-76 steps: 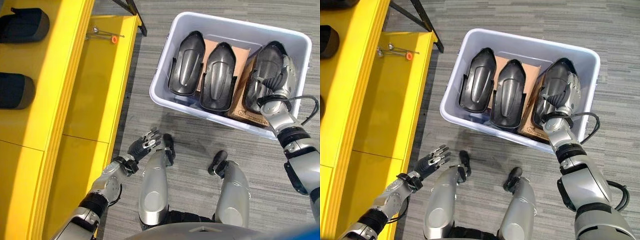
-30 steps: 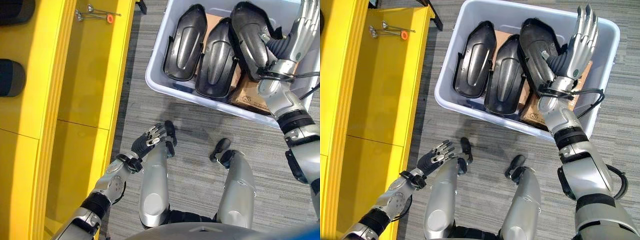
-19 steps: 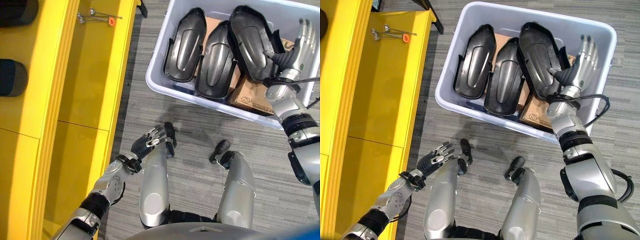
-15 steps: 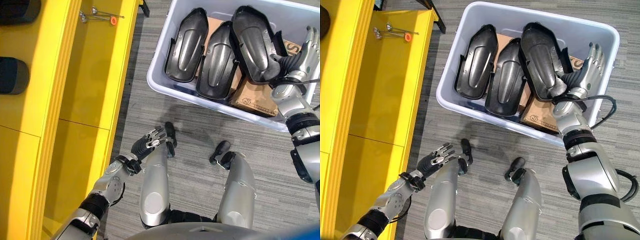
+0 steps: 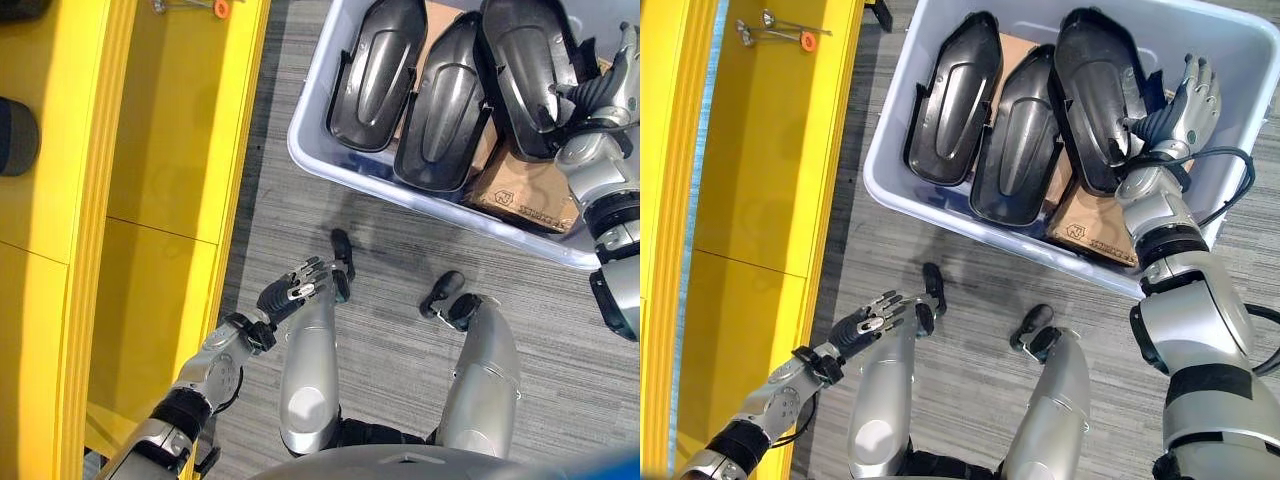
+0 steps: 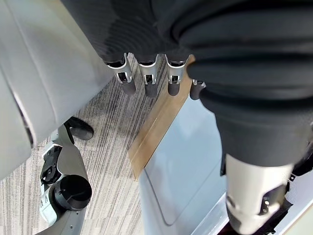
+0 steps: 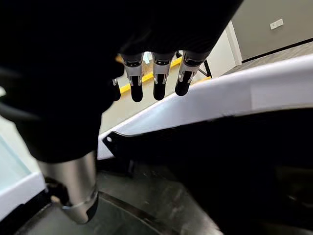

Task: Move parts from the plastic box to the shelf.

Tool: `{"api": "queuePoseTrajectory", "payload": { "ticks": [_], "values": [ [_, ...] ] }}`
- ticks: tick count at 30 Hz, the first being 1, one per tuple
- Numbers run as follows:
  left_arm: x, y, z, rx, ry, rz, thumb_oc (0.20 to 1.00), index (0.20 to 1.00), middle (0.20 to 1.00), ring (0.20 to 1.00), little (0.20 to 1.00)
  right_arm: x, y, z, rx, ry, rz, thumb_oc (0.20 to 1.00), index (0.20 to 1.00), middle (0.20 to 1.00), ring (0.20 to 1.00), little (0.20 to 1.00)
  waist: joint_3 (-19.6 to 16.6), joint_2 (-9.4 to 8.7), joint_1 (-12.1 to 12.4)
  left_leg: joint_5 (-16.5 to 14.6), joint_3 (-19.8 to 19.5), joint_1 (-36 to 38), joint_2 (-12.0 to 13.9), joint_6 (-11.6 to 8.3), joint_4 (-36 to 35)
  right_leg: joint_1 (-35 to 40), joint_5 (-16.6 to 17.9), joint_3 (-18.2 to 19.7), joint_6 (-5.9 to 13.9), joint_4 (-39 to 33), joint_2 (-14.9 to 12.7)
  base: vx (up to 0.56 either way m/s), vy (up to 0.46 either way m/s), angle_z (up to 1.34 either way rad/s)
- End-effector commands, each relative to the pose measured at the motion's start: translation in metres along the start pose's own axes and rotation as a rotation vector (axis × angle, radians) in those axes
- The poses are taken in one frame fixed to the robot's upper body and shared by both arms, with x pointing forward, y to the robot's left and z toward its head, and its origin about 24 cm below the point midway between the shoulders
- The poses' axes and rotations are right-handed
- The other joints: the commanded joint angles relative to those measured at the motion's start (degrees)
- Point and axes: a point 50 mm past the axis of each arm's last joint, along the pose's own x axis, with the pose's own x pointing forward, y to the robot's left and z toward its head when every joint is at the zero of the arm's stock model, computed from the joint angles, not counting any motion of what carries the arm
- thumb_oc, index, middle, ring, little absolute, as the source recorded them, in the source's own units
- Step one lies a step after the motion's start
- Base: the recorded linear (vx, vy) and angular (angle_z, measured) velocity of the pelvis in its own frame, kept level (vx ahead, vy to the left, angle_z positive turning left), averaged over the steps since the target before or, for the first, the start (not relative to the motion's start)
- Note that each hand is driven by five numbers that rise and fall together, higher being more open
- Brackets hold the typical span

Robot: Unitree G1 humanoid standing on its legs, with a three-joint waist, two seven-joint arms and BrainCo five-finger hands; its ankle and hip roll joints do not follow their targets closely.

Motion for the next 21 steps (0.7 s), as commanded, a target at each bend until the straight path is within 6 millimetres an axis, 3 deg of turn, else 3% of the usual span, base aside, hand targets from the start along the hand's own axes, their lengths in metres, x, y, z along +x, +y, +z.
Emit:
{"api": "queuePoseTrajectory", "payload": {
  "ticks": [1, 10, 16, 21],
  "values": [
    [-0.005, -0.007, -0.007, 0.029, 0.041, -0.049, 1.0, 1.0, 1.0, 1.0, 1.0, 0.011, -0.02, -0.01, -0.027, 0.029, -0.062, 1.0, 1.0, 1.0, 1.0, 1.0, -1.78, 2.06, 0.93, -2.75, -2.87, 1.99, 5.21, -4.78, -1.77, -2.86, 4.63, 0.95, 8.01, 0.87, -5.04, 0.04, -0.025, 0.02],
    [0.0, -0.009, -0.009, 0.01, 0.036, -0.037, 1.0, 1.0, 1.0, 1.0, 1.0, 0.004, -0.01, -0.024, -0.041, 0.129, -0.025, 1.0, 1.0, 1.0, 1.0, 1.0, -1.78, 2.57, 0.64, -3.44, -3.66, -1.67, 5.11, -4.75, 0.14, -6.73, 4.44, 1.29, 7.28, 2.48, -4.76, 0.01, -0.011, 0.0],
    [0.002, -0.011, -0.008, 0.011, 0.037, -0.048, 1.0, 1.0, 1.0, 1.0, 1.0, -0.006, 0.002, -0.044, -0.053, 0.204, 0.079, 1.0, 1.0, 1.0, 1.0, 1.0, -1.78, 2.43, 0.43, -3.77, -4.08, -3.98, 5.22, -4.8, 1.21, -8.8, 4.55, 1.37, 6.94, 3.01, -4.45, 0.0, -0.043, 0.0],
    [0.005, -0.012, -0.006, 0.022, 0.026, -0.038, 1.0, 1.0, 1.0, 1.0, 1.0, -0.007, 0.007, -0.045, -0.061, 0.247, 0.133, 1.0, 1.0, 1.0, 1.0, 1.0, -1.78, 2.58, 0.54, -3.65, -4.44, -5.94, 5.34, -5.02, 1.7, -10.7, 4.73, 1.4, 6.73, 3.58, -4.43, -0.01, -0.042, 0.0]
  ]
}}
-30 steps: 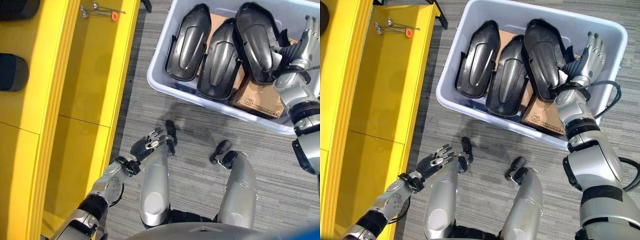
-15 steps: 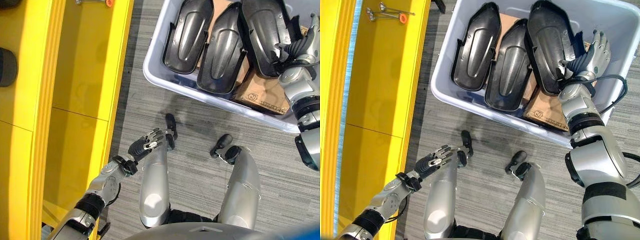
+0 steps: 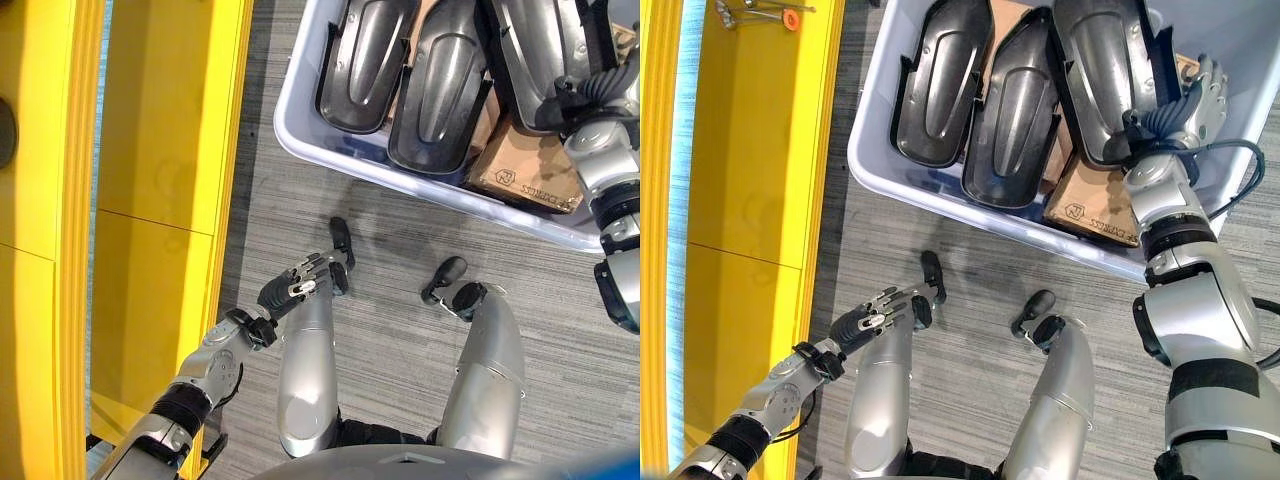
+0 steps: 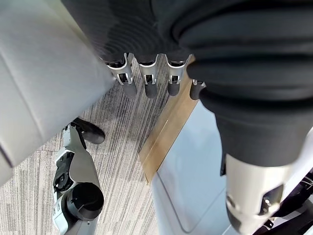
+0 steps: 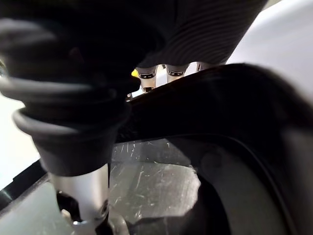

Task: Move parts from the plastic box to the shelf.

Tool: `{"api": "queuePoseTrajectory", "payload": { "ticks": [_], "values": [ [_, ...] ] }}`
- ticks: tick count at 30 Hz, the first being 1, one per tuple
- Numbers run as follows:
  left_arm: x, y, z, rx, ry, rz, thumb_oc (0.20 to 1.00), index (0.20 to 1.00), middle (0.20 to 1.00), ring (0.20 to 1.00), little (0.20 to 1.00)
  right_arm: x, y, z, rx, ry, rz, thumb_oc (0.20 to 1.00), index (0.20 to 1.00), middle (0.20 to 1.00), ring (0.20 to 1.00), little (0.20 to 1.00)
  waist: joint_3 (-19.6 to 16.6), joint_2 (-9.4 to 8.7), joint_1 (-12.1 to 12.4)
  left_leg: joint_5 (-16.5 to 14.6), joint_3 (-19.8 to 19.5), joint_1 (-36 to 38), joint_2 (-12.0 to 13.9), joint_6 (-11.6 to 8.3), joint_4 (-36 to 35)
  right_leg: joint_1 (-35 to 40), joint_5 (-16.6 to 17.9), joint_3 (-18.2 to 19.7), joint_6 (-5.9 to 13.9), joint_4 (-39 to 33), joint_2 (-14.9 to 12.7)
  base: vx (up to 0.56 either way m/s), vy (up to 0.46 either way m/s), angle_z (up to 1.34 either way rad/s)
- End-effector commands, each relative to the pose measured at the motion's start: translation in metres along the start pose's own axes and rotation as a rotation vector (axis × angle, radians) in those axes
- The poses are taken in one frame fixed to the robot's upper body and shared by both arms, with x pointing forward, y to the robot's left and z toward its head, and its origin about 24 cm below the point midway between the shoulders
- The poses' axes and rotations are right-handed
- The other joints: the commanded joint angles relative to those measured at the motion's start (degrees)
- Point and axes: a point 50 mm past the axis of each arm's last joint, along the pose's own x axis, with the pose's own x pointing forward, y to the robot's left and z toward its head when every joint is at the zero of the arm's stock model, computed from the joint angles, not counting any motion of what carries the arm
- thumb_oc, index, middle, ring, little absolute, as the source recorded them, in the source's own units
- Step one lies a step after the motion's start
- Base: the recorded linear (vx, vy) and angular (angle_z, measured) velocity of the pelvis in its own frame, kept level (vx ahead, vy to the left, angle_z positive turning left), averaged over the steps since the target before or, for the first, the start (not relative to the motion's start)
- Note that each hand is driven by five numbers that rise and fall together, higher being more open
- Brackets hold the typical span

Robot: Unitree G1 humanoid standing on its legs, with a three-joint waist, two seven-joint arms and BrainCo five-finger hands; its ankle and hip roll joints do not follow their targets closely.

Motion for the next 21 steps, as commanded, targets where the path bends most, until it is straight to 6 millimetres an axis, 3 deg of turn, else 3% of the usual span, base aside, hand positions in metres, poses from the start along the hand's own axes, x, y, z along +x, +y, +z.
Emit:
{"api": "queuePoseTrajectory", "payload": {
  "ticks": [1, 2, 6, 8, 10, 11, 14, 18, 21],
  "values": [
    [0.002, -0.011, -0.011, 0.002, 0.035, -0.036, 1.0, 1.0, 1.0, 1.0, 1.0, -0.014, 0.013, -0.055, -0.178, 0.156, 0.106, 1.0, 1.0, 1.0, 1.0, 1.0, -1.6, 2.27, 1.46, -4.75, -4.05, -0.12, 5.14, -4.63, 1.44, -3.5, 5.56, 0.78, 7.61, 0.72, -4.08, -0.01, -0.046, 0.0],
    [0.001, -0.01, -0.01, 0.007, 0.036, -0.034, 1.0, 1.0, 1.0, 1.0, 1.0, -0.014, 0.014, -0.057, -0.303, 0.136, 0.167, 1.0, 1.0, 1.0, 1.0, 1.0, -1.6, 2.23, 1.49, -4.79, -4.2, -0.61, 5.13, -4.67, 1.7, -3.97, 5.67, 0.71, 7.54, 0.78, -3.96, -0.01, -0.041, 0.0],
    [0.0, -0.009, -0.009, 0.005, 0.031, -0.034, 1.0, 1.0, 1.0, 1.0, 1.0, -0.014, 0.015, -0.059, -0.373, 0.149, 0.227, 1.0, 1.0, 1.0, 1.0, 1.0, -1.6, 2.12, 1.68, -4.7, -4.34, -1.23, 5.22, -4.67, 1.92, -4.66, 5.69, 0.54, 7.38, 1.22, -4.05, 0.0, -0.01, 0.0],
    [-0.001, -0.009, -0.009, 0.007, 0.03, -0.041, 1.0, 1.0, 1.0, 1.0, 1.0, -0.011, 0.012, -0.058, -0.533, 0.114, 0.265, 1.0, 1.0, 1.0, 1.0, 1.0, -1.6, 2.08, 1.92, -4.59, -4.58, -1.78, 5.2, -4.75, 2.05, -5.09, 5.64, 0.34, 7.31, 1.57, -4.28, 0.0, 0.0, 0.0],
    [-0.003, -0.008, -0.01, 0.007, 0.03, -0.046, 1.0, 1.0, 1.0, 1.0, 1.0, -0.009, 0.01, -0.058, -0.619, 0.099, 0.286, 0.561, 0.561, 0.561, 0.561, 0.561, -1.6, 2.09, 2.08, -4.52, -4.68, -1.81, 5.12, -4.76, 1.99, -5.13, 5.62, 0.18, 7.27, 1.67, -4.41, 0.0, 0.0, 0.0],
    [-0.003, -0.008, -0.01, 0.009, 0.029, -0.047, 1.0, 1.0, 1.0, 1.0, 1.0, -0.009, 0.009, -0.06, -0.681, 0.108, 0.315, 0.2, 0.2, 0.2, 0.2, 0.2, -1.6, 2.06, 2.27, -4.47, -4.84, -2.04, 5.16, -4.77, 2.07, -5.2, 5.57, 0.05, 7.23, 1.77, -4.47, 0.0, 0.0, 0.0],
    [-0.005, -0.006, -0.009, 0.018, 0.032, -0.047, 1.0, 1.0, 1.0, 1.0, 1.0, -0.01, 0.009, -0.067, -0.924, 0.082, 0.386, 0.2, 0.2, 0.2, 0.2, 0.2, -1.6, 1.89, 2.7, -4.05, -4.96, -2.14, 5.33, -4.77, 1.7, -5.11, 5.65, -0.44, 7.25, 1.75, -4.59, 0.0, -0.023, 0.01],
    [-0.007, -0.004, -0.008, 0.017, 0.026, -0.044, 1.0, 1.0, 1.0, 1.0, 1.0, -0.01, 0.009, -0.067, -1.031, 0.094, 0.413, 0.2, 0.2, 0.2, 0.2, 0.2, -1.6, 1.89, 3.01, -3.86, -5.13, -2.35, 5.35, -4.72, 1.58, -5.27, 5.72, -0.66, 7.24, 1.88, -4.67, 0.0, -0.005, 0.02],
    [-0.009, -0.003, -0.007, 0.022, 0.024, -0.043, 1.0, 1.0, 1.0, 1.0, 1.0, -0.014, 0.006, -0.081, -1.1, 0.134, 0.418, 0.2, 0.2, 0.2, 0.2, 0.2, -1.6, 1.86, 3.27, -3.61, -5.4, -2.66, 5.23, -4.76, 1.42, -5.23, 5.8, -0.97, 7.3, 1.73, -4.6, -0.01, -0.009, 0.04]
  ]
}}
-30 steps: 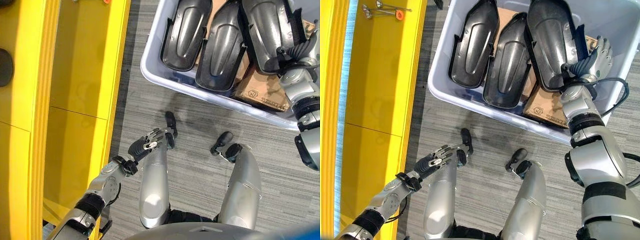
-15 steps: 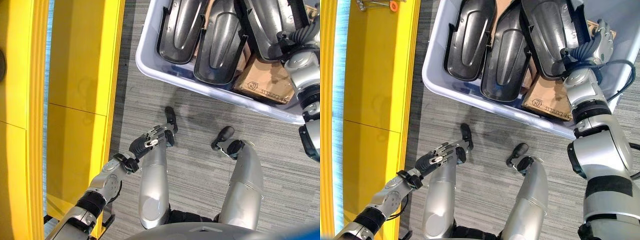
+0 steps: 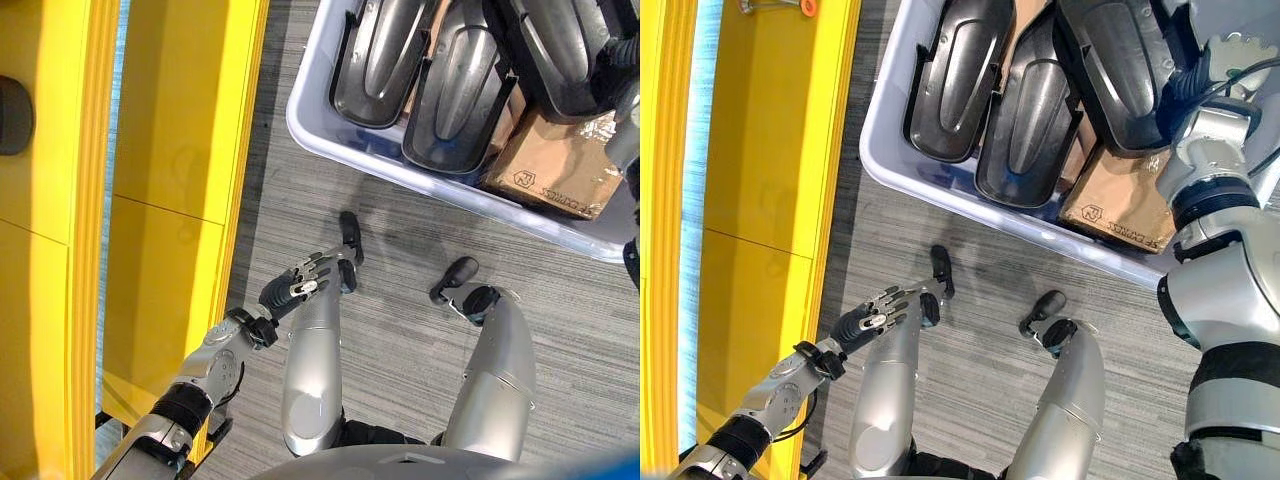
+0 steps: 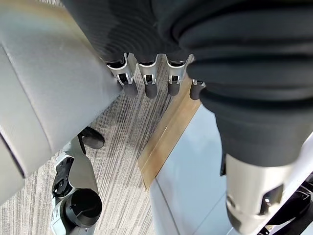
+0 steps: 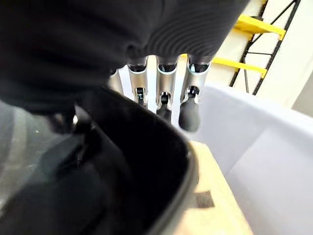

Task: Move parts from the plastic box to the shelf.

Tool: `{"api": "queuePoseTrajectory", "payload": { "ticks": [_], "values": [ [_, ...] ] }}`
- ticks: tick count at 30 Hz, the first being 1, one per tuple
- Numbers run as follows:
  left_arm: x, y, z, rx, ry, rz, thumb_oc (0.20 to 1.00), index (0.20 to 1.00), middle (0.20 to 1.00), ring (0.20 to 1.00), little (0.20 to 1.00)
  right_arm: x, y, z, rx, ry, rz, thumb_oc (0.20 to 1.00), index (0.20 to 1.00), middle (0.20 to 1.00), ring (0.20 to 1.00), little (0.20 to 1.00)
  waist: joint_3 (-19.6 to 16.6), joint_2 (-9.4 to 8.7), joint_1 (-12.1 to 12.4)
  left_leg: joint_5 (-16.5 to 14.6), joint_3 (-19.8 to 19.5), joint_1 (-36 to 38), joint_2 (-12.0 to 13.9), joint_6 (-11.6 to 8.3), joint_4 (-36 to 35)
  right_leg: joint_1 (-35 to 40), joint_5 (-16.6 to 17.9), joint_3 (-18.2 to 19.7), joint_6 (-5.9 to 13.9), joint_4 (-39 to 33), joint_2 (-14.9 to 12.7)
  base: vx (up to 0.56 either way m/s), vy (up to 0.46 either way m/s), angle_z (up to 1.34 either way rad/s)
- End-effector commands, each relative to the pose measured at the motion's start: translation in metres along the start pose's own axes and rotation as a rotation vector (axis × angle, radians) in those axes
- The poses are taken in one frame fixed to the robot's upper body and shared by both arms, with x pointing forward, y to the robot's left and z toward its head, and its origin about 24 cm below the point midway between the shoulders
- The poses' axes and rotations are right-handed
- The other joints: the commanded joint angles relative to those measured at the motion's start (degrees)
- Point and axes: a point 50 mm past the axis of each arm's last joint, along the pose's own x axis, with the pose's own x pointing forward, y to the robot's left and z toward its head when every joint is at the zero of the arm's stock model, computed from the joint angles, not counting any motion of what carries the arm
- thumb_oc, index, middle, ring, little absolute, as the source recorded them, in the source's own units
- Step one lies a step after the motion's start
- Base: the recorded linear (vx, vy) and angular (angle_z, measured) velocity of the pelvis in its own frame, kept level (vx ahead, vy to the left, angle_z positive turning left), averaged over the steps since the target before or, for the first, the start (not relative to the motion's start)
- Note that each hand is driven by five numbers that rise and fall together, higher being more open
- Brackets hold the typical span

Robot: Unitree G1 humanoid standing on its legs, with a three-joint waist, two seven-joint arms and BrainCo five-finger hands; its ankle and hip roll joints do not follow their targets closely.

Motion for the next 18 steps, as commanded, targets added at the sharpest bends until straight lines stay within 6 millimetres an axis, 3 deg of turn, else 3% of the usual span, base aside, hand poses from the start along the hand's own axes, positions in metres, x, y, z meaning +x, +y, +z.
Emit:
{"api": "queuePoseTrajectory", "payload": {
  "ticks": [1, 6, 10, 12, 15, 16, 18],
  "values": [
    [-0.009, -0.001, -0.006, 0.02, 0.023, -0.021, 1.0, 1.0, 1.0, 1.0, 1.0, -0.037, 0.099, -0.025, -0.186, 0.078, 0.387, 0.2, 0.2, 0.2, 0.2, 0.2, 0.28, 1.02, 0.2, -4.45, -5.2, -0.89, 5.39, -4.84, 2.08, -3.44, 5.66, -0.45, 8.06, 1.35, -4.23, -0.01, 0.001, 0.05],
    [-0.006, -0.003, -0.006, 0.019, 0.006, -0.021, 1.0, 1.0, 1.0, 1.0, 1.0, -0.047, 0.112, -0.04, -0.16, 0.186, 0.341, 0.2, 0.2, 0.2, 0.2, 0.2, 0.28, 1.28, 0.18, -4.3, -5.43, -1.54, 5.05, -4.82, 1.96, -3.61, 6.11, -0.48, 8.27, 0.66, -3.91, -0.02, 0.002, 0.06],
    [-0.004, -0.004, -0.006, 0.022, 0.003, -0.017, 1.0, 1.0, 1.0, 1.0, 1.0, -0.063, 0.134, -0.047, -0.046, 0.225, 0.28, 0.2, 0.2, 0.2, 0.2, 0.2, 0.28, 1.44, -0.33, -4.31, -5.64, -2.06, 4.72, -4.84, 2.0, -3.86, 6.43, -0.08, 8.41, -0.01, -3.18, -0.02, 0.001, 0.03],
    [-0.002, -0.006, -0.007, 0.021, 0.0, -0.019, 1.0, 1.0, 1.0, 1.0, 1.0, -0.066, 0.132, -0.04, 0.085, 0.198, 0.069, 0.2, 0.2, 0.2, 0.2, 0.2, 0.28, 1.58, -0.68, -4.36, -5.77, -2.22, 4.62, -4.78, 2.13, -3.92, 6.69, 0.34, 8.44, -0.46, -2.56, -0.02, 0.008, 0.01],
    [0.003, -0.009, -0.009, 0.006, -0.012, -0.02, 1.0, 1.0, 1.0, 1.0, 1.0, -0.065, 0.119, -0.023, 0.463, 0.261, -0.129, 0.2, 0.2, 0.2, 0.2, 0.2, 0.28, 1.71, -1.52, -4.8, -5.44, -1.56, 4.54, -4.74, 2.15, -3.23, 6.79, 1.0, 8.77, -1.6, -2.01, -0.06, 0.068, -0.03],
    [0.005, -0.01, -0.013, -0.008, -0.008, -0.001, 1.0, 1.0, 1.0, 1.0, 1.0, -0.068, 0.116, -0.017, 0.685, 0.3, -0.212, 0.2, 0.2, 0.2, 0.2, 0.2, 0.28, 1.68, -2.3, -5.12, -4.94, -0.09, 4.67, -4.79, 1.81, -1.94, 6.6, 1.53, 8.91, -2.42, -1.63, -0.05, 0.075, -0.05],
    [0.004, -0.009, -0.014, -0.016, -0.009, 0.004, 1.0, 1.0, 1.0, 1.0, 1.0, -0.068, 0.112, -0.016, 0.742, 0.292, -0.268, 0.2, 0.2, 0.2, 0.2, 0.2, 0.28, 1.54, -2.71, -5.31, -4.57, 0.87, 4.89, -4.83, 1.6, -1.16, 6.44, 1.74, 9.03, -2.74, -1.48, -0.03, 0.056, -0.06]
  ]
}}
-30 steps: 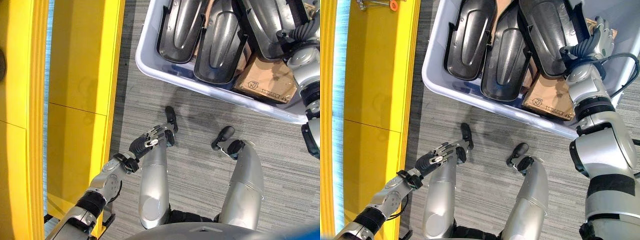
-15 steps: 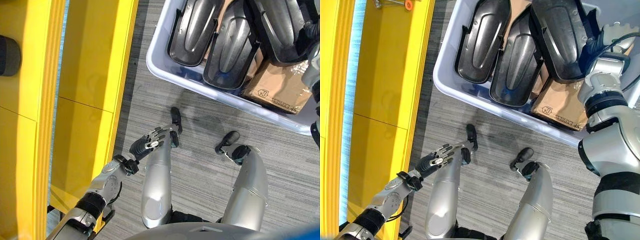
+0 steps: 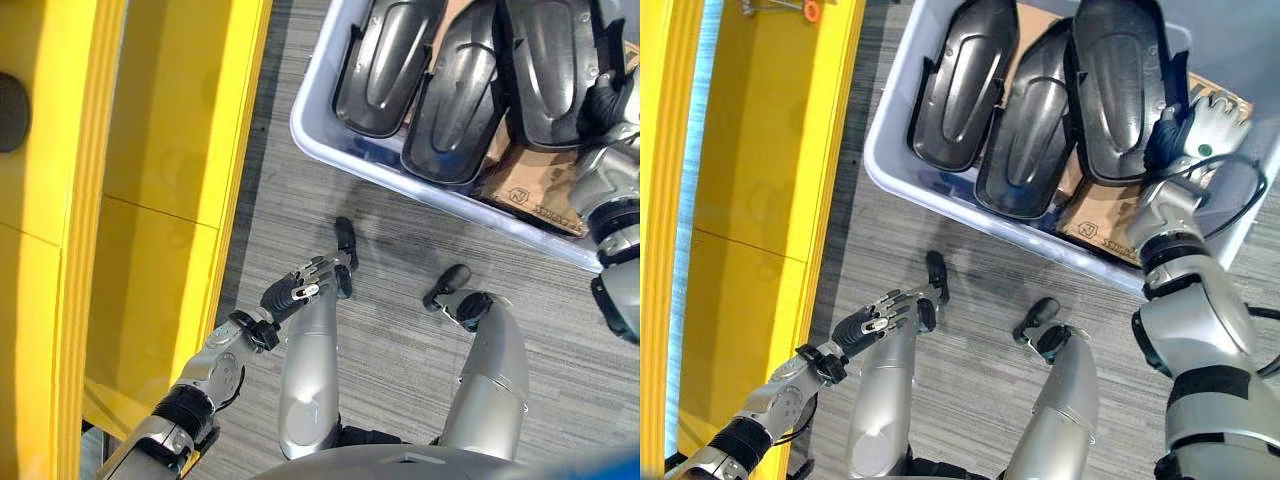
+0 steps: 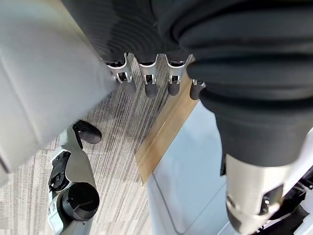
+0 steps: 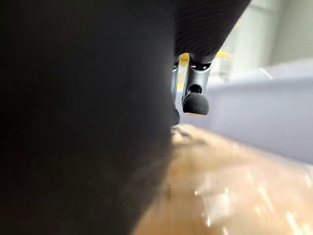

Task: Move parts from the plastic box to the shelf.

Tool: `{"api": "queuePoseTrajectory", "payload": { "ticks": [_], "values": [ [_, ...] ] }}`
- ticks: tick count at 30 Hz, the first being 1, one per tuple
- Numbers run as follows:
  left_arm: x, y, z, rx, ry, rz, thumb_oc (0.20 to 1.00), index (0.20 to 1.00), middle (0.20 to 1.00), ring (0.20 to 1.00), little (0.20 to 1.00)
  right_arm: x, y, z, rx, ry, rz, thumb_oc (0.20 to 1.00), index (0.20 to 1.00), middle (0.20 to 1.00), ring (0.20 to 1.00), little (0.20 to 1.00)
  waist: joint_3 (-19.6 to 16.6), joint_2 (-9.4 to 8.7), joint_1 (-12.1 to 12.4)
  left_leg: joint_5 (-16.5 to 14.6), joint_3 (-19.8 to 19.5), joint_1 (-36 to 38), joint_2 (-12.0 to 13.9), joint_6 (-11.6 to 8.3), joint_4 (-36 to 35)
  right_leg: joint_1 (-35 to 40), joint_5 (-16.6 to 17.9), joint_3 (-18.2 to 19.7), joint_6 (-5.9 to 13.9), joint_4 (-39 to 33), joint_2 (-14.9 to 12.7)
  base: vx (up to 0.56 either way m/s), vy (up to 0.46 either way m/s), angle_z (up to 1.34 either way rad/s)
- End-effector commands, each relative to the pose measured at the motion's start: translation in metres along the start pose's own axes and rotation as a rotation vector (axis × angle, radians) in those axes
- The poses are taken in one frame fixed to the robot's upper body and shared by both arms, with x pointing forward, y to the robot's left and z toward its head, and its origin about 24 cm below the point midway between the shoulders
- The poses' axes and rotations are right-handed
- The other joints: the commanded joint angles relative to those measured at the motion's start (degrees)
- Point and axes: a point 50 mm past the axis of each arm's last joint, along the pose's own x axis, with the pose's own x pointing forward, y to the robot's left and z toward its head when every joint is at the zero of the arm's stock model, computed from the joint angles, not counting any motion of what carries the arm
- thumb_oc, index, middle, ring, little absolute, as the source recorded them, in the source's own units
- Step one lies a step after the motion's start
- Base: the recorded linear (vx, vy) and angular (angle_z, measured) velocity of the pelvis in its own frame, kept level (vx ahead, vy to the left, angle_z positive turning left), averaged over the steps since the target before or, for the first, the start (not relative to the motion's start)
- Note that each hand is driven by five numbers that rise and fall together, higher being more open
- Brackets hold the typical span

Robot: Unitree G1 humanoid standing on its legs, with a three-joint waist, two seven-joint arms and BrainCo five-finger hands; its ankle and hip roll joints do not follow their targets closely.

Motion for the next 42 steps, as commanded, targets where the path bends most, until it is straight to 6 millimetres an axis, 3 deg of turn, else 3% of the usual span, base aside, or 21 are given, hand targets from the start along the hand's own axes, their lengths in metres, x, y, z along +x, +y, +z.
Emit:
{"api": "queuePoseTrajectory", "payload": {
  "ticks": [1, 4, 9, 16, 19, 20, 26, 29, 32, 34, 38, 42],
  "values": [
    [0.002, -0.008, -0.01, -0.022, -0.012, -0.008, 1.0, 1.0, 1.0, 1.0, 1.0, -0.021, 0.007, -0.038, 0.101, 0.099, -0.043, 0.2, 0.2, 0.2, 0.2, 0.2, 2.75, 3.15, -0.94, -4.8, -3.5, 3.45, 5.66, -5.31, 0.2, -0.37, 5.7, 2.52, 8.37, -1.85, -1.02, -0.03, 0.053, -0.09],
    [0.001, -0.006, -0.011, -0.02, -0.001, -0.004, 1.0, 1.0, 1.0, 1.0, 1.0, -0.016, -0.001, -0.025, 0.186, 0.058, -0.128, 0.2, 0.2, 0.2, 0.2, 0.2, 2.75, 2.94, -1.48, -4.88, -2.57, 6.26, 6.09, -5.28, -0.77, 1.67, 5.38, 2.75, 8.65, -2.28, -1.17, -0.04, 0.049, -0.13],
    [-0.017, 0.005, -0.02, -0.016, 0.066, 0.009, 1.0, 1.0, 1.0, 1.0, 1.0, 0.025, -0.045, 0.015, 0.191, -0.109, -0.314, 0.2, 0.2, 0.2, 0.2, 0.2, 2.75, 2.03, -1.72, -4.92, -0.16, 15.55, 6.77, -5.2, -2.81, 9.23, 4.64, 2.85, 9.01, -3.67, -1.31, 0.0, 0.065, -0.12],
    [-0.041, 0.015, -0.03, -0.025, 0.089, 0.014, 1.0, 1.0, 1.0, 1.0, 1.0, 0.058, -0.092, 0.038, 0.242, -0.218, -0.399, 0.2, 0.2, 0.2, 0.2, 0.2, 1.82, -0.16, -0.67, -4.45, 1.15, 27.75, 4.98, -4.71, -6.5, 21.46, 3.99, 1.62, 9.18, -6.93, -0.21, 0.04, 0.059, -0.09],
    [-0.045, 0.016, -0.037, 0.003, 0.096, 0.04, 1.0, 1.0, 1.0, 1.0, 1.0, 0.057, -0.09, 0.04, 0.288, -0.236, -0.339, 0.2, 0.2, 0.2, 0.2, 0.2, -0.01, -1.14, -0.4, -3.6, 1.62, 31.5, 4.04, -4.64, -9.23, 26.02, 4.52, 0.96, 9.06, -10.65, 0.88, 0.05, 0.133, -0.1],
    [-0.047, 0.016, -0.041, -0.01, 0.086, 0.063, 1.0, 1.0, 1.0, 1.0, 1.0, 0.05, -0.078, 0.034, 0.355, -0.23, -0.193, 0.2, 0.2, 0.2, 0.2, 0.2, -2.11, -2.03, -0.64, -2.43, 1.75, 35.32, 3.33, -4.98, -12.47, 31.04, 5.54, 0.54, 9.03, -15.56, 2.34, 0.06, 0.171, -0.14],
    [-0.046, 0.017, -0.052, -0.034, 0.108, 0.102, 1.0, 1.0, 1.0, 1.0, 1.0, 0.019, -0.039, 0.037, 0.425, -0.273, 0.128, 0.2, 0.2, 0.2, 0.2, 0.2, -6.14, -3.26, -1.31, -0.4, 2.57, 42.02, 2.09, -5.33, -18.39, 39.3, 7.9, 0.13, 9.29, -25.33, 5.01, 0.01, 0.156, -0.01],
    [-0.042, 0.015, -0.059, -0.048, 0.134, 0.128, 1.0, 1.0, 1.0, 1.0, 1.0, -0.024, -0.004, 0.047, 0.514, -0.325, 0.432, 0.2, 0.2, 0.2, 0.2, 0.2, -9.62, -3.99, -2.12, 0.94, 4.01, 46.29, 1.51, -4.38, -21.39, 45.17, 10.17, -0.8, 9.05, -31.14, 5.61, 0.01, 0.297, -0.07],
    [-0.042, 0.016, -0.06, -0.011, 0.126, 0.155, 1.0, 1.0, 1.0, 1.0, 1.0, -0.058, 0.015, 0.054, 0.582, -0.346, 0.598, 0.2, 0.2, 0.2, 0.2, 0.2, -11.03, -4.29, -2.69, 0.85, 4.59, 48.13, 1.11, -3.96, -22.15, 47.32, 10.35, -0.82, 9.34, -32.22, 5.32, 0.01, 0.261, 0.02],
    [-0.04, 0.018, -0.058, 0.002, 0.092, 0.209, 1.0, 1.0, 1.0, 1.0, 1.0, -0.097, 0.031, 0.056, 0.651, -0.314, 0.723, 0.2, 0.2, 0.2, 0.2, 0.2, -11.83, -4.53, -3.09, 0.48, 4.41, 49.09, 0.53, -3.32, -22.33, 48.67, 10.42, -0.71, 9.62, -32.48, 4.95, 0.0, 0.278, 0.02],
    [-0.04, 0.015, -0.059, 0.027, 0.07, 0.223, 1.0, 1.0, 1.0, 1.0, 1.0, -0.157, 0.043, 0.054, 0.706, -0.308, 0.877, 0.2, 0.2, 0.2, 0.2, 0.2, -12.64, -4.91, -3.15, 0.14, 4.75, 50.67, -0.35, -2.06, -23.43, 50.88, 11.72, -1.52, 10.86, -34.29, 3.86, -0.05, 0.239, 0.08],
    [-0.039, 0.009, -0.06, 0.003, 0.051, 0.22, 1.0, 1.0, 1.0, 1.0, 1.0, -0.192, 0.04, 0.054, 0.711, -0.356, 0.924, 0.2, 0.2, 0.2, 0.2, 0.2, -12.93, -5.14, -2.96, 0.04, 6.44, 51.59, -1.95, -0.83, -24.87, 52.51, 15.94, -3.37, 12.84, -38.06, 1.5, -0.1, 0.233, 0.11]
  ]
}}
